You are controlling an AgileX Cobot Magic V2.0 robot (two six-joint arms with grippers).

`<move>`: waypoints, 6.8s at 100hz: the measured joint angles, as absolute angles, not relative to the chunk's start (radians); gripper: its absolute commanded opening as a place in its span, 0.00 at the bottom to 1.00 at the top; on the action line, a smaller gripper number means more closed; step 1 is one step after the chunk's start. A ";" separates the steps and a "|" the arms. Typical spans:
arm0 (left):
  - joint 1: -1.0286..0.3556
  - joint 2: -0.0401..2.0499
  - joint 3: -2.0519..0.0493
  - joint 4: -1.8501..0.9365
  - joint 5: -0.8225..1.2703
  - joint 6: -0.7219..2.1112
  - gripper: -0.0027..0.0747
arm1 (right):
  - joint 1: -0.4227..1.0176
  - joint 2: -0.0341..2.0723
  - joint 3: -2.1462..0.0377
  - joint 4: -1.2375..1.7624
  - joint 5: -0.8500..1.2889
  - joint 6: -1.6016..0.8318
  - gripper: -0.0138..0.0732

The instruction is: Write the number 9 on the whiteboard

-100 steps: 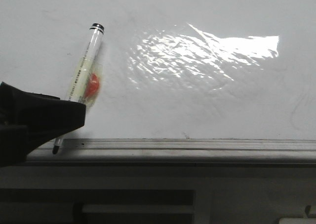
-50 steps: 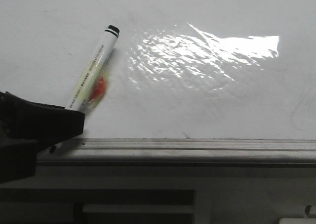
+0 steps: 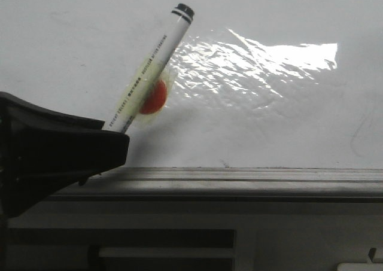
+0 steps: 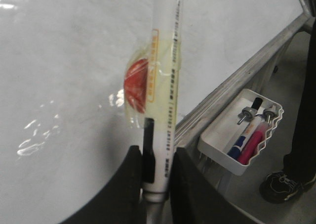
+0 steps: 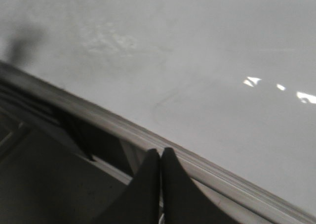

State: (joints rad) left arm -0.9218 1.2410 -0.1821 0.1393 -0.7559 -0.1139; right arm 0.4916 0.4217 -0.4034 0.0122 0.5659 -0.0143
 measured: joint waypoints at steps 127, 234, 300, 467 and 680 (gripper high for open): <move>-0.922 1.217 -0.230 0.454 -0.758 -0.103 0.34 | 0.903 1.052 -0.871 0.161 0.586 -0.060 0.09; -0.885 0.826 -0.186 0.189 -0.593 -0.106 0.40 | 0.549 1.057 -1.047 0.092 0.613 0.009 0.09; -0.885 0.825 -0.186 0.187 -0.592 -0.106 0.40 | 0.572 1.192 -1.144 0.093 0.724 0.016 0.09; -0.904 1.121 -0.292 0.403 -0.606 -0.114 0.18 | 0.815 1.141 -0.993 0.316 0.651 0.032 0.09; -0.918 1.232 -0.384 -0.329 -0.388 -0.331 0.61 | 0.815 1.141 -0.994 0.285 0.684 0.032 0.60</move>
State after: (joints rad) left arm -0.9178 1.2320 -0.3842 -0.3287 -0.3878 -0.3306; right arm 0.8147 1.1408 -0.9945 0.2849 0.6842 0.0321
